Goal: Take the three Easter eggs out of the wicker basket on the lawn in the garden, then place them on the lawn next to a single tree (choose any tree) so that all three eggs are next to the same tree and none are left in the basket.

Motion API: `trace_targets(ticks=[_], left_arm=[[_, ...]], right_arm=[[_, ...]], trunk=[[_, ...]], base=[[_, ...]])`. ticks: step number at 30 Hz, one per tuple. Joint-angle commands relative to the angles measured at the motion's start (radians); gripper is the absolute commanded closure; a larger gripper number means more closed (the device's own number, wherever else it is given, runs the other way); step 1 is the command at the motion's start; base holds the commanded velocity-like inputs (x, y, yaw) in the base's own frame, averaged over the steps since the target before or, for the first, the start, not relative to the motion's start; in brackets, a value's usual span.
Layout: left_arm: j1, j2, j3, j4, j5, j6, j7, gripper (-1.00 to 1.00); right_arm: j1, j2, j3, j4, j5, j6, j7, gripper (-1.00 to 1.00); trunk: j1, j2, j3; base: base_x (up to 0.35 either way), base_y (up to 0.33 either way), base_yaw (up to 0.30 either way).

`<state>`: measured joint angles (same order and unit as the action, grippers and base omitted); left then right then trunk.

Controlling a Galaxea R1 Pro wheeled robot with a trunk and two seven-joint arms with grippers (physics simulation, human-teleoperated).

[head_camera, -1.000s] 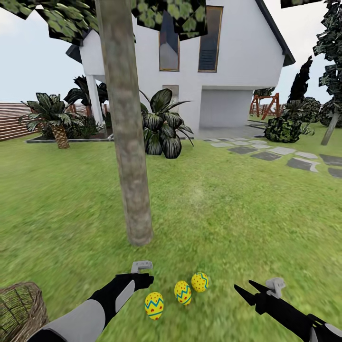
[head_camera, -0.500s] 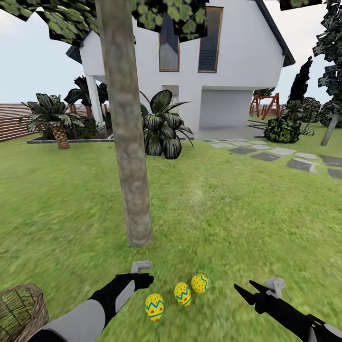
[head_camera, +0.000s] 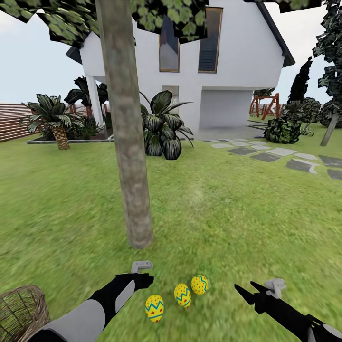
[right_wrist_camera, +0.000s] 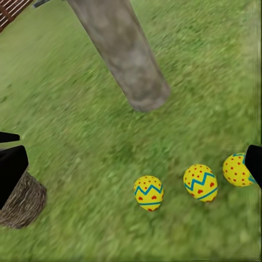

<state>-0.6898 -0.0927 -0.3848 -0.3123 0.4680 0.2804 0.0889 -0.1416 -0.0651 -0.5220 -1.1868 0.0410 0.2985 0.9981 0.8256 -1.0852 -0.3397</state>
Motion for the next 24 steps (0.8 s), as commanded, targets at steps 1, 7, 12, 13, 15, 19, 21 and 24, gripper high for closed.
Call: trace_targets(ticks=[1, 7, 12, 13, 15, 19, 21, 24], left_arm=[[-0.001, 0.001, -0.008, -0.002, 0.011, 0.004, 0.008, -1.00], [-0.001, 0.001, -0.009, 0.013, 0.011, 0.004, 0.008, -1.00], [-0.001, 0.000, -0.009, 0.018, 0.011, 0.003, 0.008, -1.00], [-0.001, 0.000, -0.009, 0.018, 0.011, 0.003, 0.008, -1.00], [-0.001, -0.001, -0.009, 0.019, 0.011, 0.003, 0.008, -1.00], [-0.001, -0.002, -0.009, 0.019, 0.010, -0.005, 0.008, -1.00], [-0.001, -0.002, -0.009, 0.019, 0.009, -0.011, 0.008, -1.00], [-0.001, -0.002, -0.009, 0.019, 0.009, -0.016, 0.008, -1.00]], right_arm=[[-0.001, 0.001, -0.001, 0.000, 0.004, 0.007, -0.002, -1.00], [-0.001, 0.001, 0.011, 0.005, 0.004, 0.007, -0.029, -1.00], [-0.001, 0.001, 0.013, 0.011, 0.005, 0.007, -0.037, -1.00], [-0.001, 0.001, 0.013, 0.014, 0.005, 0.007, -0.038, -1.00], [-0.002, 0.000, 0.013, 0.025, 0.005, 0.007, -0.039, -1.00], [-0.002, 0.000, 0.035, 0.036, 0.007, 0.007, -0.042, -1.00], [-0.002, -0.001, 0.053, 0.039, 0.007, 0.007, -0.057, -1.00], [-0.003, 0.001, 0.069, 0.042, 0.007, 0.008, -0.116, -1.00]], trunk=[[-0.004, 0.006, 0.002], [-0.027, 0.048, 0.021], [-0.046, 0.083, 0.036], [-0.050, 0.090, 0.040], [-0.058, 0.104, 0.046], [-0.073, 0.132, 0.058], [-0.081, 0.146, 0.065], [-0.092, 0.167, 0.074]], base=[[0.000, 0.000, 0.000], [0.000, 0.000, 0.000], [0.000, 0.000, 0.000], [0.000, 0.000, 0.000], [0.000, 0.000, 0.000], [0.000, 0.000, 0.000], [0.000, 0.000, 0.000], [0.000, 0.000, 0.000]])
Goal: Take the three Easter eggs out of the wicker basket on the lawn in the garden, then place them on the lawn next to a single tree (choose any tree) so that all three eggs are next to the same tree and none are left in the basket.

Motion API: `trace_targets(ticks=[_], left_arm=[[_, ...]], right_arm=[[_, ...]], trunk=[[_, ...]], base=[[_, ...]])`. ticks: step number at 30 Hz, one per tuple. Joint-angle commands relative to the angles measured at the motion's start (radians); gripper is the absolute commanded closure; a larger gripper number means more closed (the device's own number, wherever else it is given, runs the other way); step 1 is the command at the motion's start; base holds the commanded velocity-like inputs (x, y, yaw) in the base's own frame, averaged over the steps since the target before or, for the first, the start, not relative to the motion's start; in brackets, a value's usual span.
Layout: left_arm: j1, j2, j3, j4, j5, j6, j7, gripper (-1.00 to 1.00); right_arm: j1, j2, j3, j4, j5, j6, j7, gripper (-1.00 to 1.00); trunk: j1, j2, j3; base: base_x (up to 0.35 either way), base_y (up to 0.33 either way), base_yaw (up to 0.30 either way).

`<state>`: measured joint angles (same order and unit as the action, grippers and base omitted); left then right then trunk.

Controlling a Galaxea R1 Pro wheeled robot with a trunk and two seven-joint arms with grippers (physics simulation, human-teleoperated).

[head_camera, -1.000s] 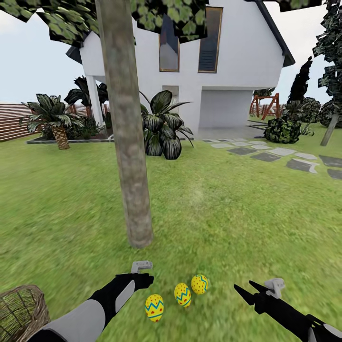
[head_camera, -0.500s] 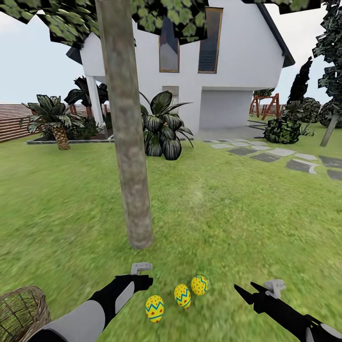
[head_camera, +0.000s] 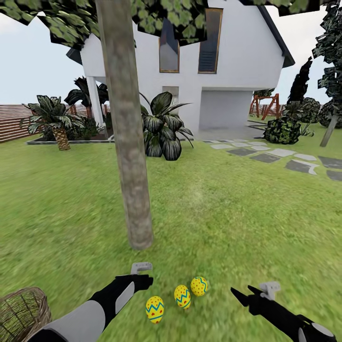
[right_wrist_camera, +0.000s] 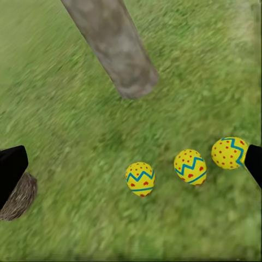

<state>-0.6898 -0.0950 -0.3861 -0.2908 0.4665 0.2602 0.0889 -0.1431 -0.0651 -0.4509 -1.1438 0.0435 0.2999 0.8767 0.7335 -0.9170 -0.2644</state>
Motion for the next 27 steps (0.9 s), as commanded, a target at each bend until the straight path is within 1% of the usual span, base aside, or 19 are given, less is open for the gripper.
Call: trace_targets(ticks=[1, 4, 9, 12, 13, 15, 17, 20, 22, 23, 25, 26, 27], left_arm=[[-0.001, 0.001, -0.008, -0.002, 0.011, 0.004, 0.008, -1.00], [-0.001, 0.003, -0.008, 0.001, 0.011, 0.000, 0.008, -1.00], [-0.001, 0.005, -0.008, 0.025, 0.012, -0.002, 0.004, -1.00], [-0.001, 0.006, -0.008, 0.045, 0.012, -0.016, 0.002, -1.00], [0.002, 0.005, -0.008, 0.064, 0.012, -0.032, 0.002, -1.00], [0.010, 0.005, -0.009, 0.094, 0.011, -0.058, 0.002, -1.00], [0.019, 0.005, -0.009, 0.110, 0.011, -0.071, 0.001, -1.00], [0.051, 0.006, -0.010, 0.126, 0.012, -0.085, 0.000, -1.00], [0.094, 0.008, -0.011, 0.132, 0.012, -0.103, 0.000, -1.00], [0.105, 0.008, -0.011, 0.133, 0.011, -0.109, 0.000, -1.00], [0.151, 0.011, -0.012, 0.136, 0.011, -0.133, 0.000, -1.00], [0.162, 0.011, -0.012, 0.136, 0.011, -0.137, 0.000, -1.00], [0.184, 0.012, -0.012, 0.137, 0.011, -0.144, 0.000, -1.00]], right_arm=[[-0.001, 0.001, -0.001, 0.000, 0.004, 0.007, -0.008, -1.00], [-0.001, 0.002, 0.009, 0.018, 0.004, 0.007, -0.065, -1.00], [-0.001, 0.000, 0.012, 0.042, 0.004, 0.007, -0.092, -1.00], [0.000, -0.006, 0.010, 0.094, 0.004, 0.006, -0.128, -1.00], [0.000, -0.008, 0.008, 0.128, 0.004, 0.005, -0.143, -1.00], [0.000, -0.011, 0.006, 0.182, 0.004, 0.001, -0.158, -1.00], [0.000, -0.012, 0.004, 0.214, 0.004, -0.012, -0.164, -1.00], [0.001, -0.014, 0.003, 0.271, 0.005, -0.047, -0.178, -1.00], [0.001, -0.014, 0.002, 0.333, 0.004, -0.066, -0.220, -1.00], [0.002, -0.014, 0.002, 0.350, 0.004, -0.070, -0.235, -1.00], [0.005, -0.015, 0.002, 0.423, 0.004, -0.107, -0.292, -1.00], [0.006, -0.015, 0.002, 0.440, 0.004, -0.117, -0.304, -1.00], [0.007, -0.015, 0.002, 0.473, 0.004, -0.132, -0.324, -1.00]], trunk=[[-0.004, 0.006, 0.002], [-0.015, 0.027, 0.011], [-0.034, 0.062, 0.027], [-0.046, 0.083, 0.036], [-0.050, 0.090, 0.039], [-0.057, 0.104, 0.046], [-0.065, 0.118, 0.052], [-0.077, 0.139, 0.061], [-0.084, 0.153, 0.068], [-0.088, 0.160, 0.071], [-0.096, 0.174, 0.077], [-0.100, 0.181, 0.080], [-0.103, 0.188, 0.083]], base=[[0.000, 0.000, 0.000], [0.000, 0.000, 0.000], [0.000, 0.000, 0.000], [0.000, 0.000, 0.000], [0.000, 0.000, 0.000], [0.000, 0.000, 0.000], [0.000, 0.000, 0.000], [0.000, 0.000, 0.000], [0.000, 0.000, 0.000], [0.000, 0.000, 0.000], [0.000, 0.000, 0.000], [0.000, 0.000, 0.000], [0.000, 0.000, 0.000]])
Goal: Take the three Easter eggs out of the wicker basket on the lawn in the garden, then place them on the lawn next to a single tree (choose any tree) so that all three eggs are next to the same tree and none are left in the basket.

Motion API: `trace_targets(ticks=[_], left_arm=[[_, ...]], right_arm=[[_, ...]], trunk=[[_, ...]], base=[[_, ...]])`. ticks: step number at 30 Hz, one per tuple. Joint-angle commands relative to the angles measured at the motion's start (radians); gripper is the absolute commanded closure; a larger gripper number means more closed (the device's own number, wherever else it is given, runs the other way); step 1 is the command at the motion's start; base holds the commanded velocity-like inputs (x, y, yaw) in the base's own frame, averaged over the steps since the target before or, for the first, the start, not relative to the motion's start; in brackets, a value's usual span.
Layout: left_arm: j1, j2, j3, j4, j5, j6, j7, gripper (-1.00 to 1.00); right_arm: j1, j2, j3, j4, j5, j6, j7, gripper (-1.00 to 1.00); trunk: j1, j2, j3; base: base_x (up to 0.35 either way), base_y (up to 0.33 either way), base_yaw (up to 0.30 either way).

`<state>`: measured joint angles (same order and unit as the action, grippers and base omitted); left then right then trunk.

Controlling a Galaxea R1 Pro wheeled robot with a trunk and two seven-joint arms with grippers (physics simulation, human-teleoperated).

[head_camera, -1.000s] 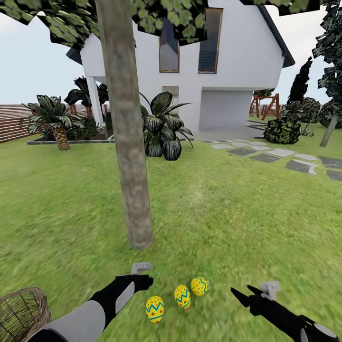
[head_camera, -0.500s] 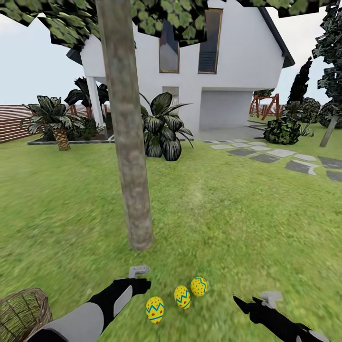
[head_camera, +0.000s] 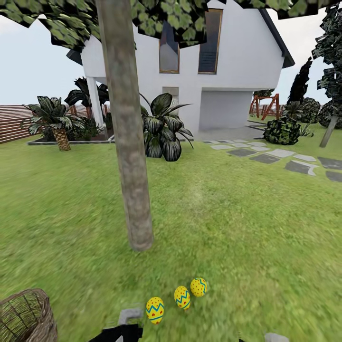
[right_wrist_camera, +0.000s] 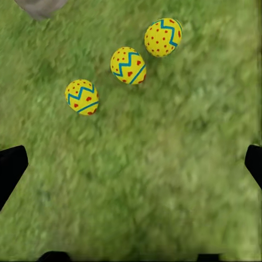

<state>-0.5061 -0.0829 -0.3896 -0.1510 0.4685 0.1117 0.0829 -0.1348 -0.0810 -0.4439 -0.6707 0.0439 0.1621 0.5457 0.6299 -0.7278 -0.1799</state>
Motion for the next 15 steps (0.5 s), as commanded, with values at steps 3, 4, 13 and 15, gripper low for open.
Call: trace_targets(ticks=[3, 4, 13, 15], left_arm=[[0.059, 0.004, -0.009, -0.002, 0.009, -0.015, 0.006, -1.00], [0.073, 0.005, -0.009, -0.002, 0.009, -0.021, 0.006, -1.00], [0.192, 0.036, -0.009, -0.001, 0.009, -0.074, 0.008, -1.00], [0.214, 0.043, -0.009, 0.002, 0.009, -0.095, 0.008, -1.00]], right_arm=[[0.000, 0.001, -0.005, 0.068, 0.004, -0.011, -0.023, -1.00], [0.001, 0.001, -0.005, 0.087, 0.004, -0.014, -0.028, -1.00], [0.002, -0.007, -0.005, 0.283, 0.004, -0.073, -0.124, -1.00], [0.004, -0.007, -0.006, 0.313, 0.004, -0.077, -0.143, -1.00]], trunk=[[-0.011, 0.020, 0.008], [-0.015, 0.027, 0.011], [-0.050, 0.090, 0.040], [-0.057, 0.104, 0.046]], base=[[0.000, 0.000, 0.000], [0.000, 0.000, 0.000], [0.000, 0.000, 0.000], [0.000, 0.000, 0.000]])
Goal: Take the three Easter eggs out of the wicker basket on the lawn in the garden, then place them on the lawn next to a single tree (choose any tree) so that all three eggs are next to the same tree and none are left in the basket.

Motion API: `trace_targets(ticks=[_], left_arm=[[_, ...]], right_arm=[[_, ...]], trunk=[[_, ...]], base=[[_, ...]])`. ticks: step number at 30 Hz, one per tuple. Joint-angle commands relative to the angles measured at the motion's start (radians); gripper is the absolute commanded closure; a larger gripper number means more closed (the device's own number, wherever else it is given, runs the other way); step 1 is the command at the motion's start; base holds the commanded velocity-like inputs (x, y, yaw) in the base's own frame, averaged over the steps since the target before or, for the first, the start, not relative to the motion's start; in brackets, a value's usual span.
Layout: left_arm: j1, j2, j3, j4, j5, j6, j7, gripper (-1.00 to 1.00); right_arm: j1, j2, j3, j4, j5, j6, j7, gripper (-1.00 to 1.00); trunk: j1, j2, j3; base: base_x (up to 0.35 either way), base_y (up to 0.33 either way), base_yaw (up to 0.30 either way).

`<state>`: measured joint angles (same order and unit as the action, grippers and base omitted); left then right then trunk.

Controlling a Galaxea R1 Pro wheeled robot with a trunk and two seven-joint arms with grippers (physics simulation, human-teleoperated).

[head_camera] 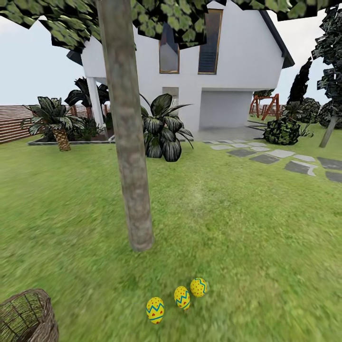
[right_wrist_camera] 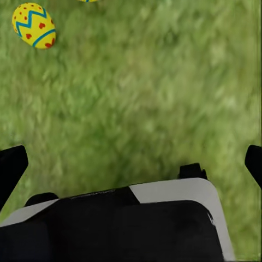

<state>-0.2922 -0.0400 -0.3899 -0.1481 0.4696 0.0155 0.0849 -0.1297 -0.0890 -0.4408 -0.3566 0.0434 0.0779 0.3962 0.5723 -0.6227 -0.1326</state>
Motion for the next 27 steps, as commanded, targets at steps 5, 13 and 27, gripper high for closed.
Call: trace_targets(ticks=[5, 13, 27], left_arm=[[0.037, 0.011, -0.009, 0.038, 0.009, -0.056, 0.006, -1.00], [0.067, 0.033, -0.009, 0.067, 0.009, -0.101, 0.006, -1.00], [0.111, 0.053, -0.008, 0.072, 0.014, -0.119, 0.008, -1.00]], right_arm=[[0.004, -0.003, -0.007, 0.034, 0.004, 0.001, -0.012, -1.00], [0.005, -0.005, -0.009, 0.074, 0.003, -0.002, -0.049, -1.00], [0.015, -0.005, -0.007, 0.156, 0.004, -0.004, -0.219, -1.00]], trunk=[[-0.019, 0.034, 0.014], [-0.050, 0.090, 0.039], [-0.092, 0.167, 0.074]], base=[[0.000, 0.000, 0.000], [0.000, 0.000, 0.000], [0.000, 0.000, 0.000]])
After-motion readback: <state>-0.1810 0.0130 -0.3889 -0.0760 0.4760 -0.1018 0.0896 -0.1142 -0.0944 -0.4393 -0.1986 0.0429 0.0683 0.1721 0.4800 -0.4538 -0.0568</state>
